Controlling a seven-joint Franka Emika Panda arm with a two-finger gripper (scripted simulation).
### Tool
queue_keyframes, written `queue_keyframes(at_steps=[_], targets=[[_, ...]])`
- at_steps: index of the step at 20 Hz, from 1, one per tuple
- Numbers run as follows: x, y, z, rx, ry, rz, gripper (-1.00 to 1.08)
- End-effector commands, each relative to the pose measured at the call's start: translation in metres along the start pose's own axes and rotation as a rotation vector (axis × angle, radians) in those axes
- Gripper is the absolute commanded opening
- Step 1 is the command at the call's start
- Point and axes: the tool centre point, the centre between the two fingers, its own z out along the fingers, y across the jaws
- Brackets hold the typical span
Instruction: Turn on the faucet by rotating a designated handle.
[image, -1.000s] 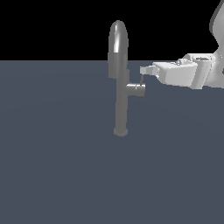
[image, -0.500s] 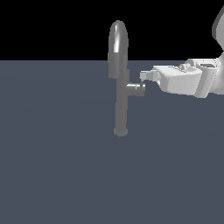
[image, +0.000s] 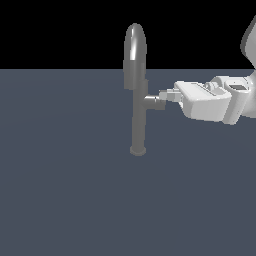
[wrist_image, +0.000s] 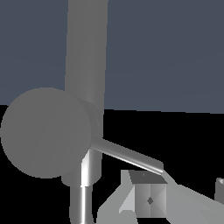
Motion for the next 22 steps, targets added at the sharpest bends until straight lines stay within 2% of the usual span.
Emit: queue_keyframes(at_steps=[1,8,9,10,20,21,22], targets=[[0.006,0.001,0.0,0.0,0.0,0.003,-1.0],[0.049,0.011,0.0,0.0,0.001,0.033,-1.0],[0.049,0.011,0.0,0.0,0.001,0.033,-1.0],[0.026,0.002,0.0,-0.003,-0.004,-0.008,-1.0],[0.077,-0.003,0.0,0.0,0.001,0.031,-1.0],[0.077,-0.003,0.0,0.0,0.001,0.031,-1.0],[0.045,-0.011,0.0,-0.009,-0.012,-0.022,-1.0]])
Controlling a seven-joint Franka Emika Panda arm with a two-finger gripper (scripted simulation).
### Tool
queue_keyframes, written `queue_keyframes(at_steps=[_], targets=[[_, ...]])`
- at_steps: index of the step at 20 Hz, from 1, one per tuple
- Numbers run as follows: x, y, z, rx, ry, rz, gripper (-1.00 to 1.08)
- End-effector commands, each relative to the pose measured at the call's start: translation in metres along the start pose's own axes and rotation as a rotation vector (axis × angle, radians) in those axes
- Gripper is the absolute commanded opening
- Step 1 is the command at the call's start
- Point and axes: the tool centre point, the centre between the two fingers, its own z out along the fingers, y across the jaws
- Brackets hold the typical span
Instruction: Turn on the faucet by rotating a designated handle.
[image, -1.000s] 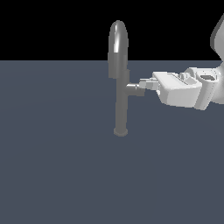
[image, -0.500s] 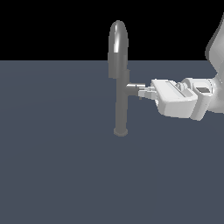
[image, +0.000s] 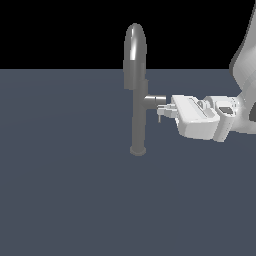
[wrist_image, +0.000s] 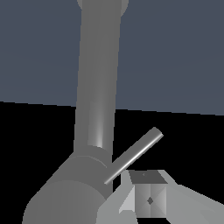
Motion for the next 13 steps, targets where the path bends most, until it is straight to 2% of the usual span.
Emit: queue_keyframes(at_steps=[1,13], targets=[[0.005,-0.002,0.0,0.001,0.002,0.005,-1.0],[0.049,-0.017,-0.001,0.01,0.013,0.053,-1.0]])
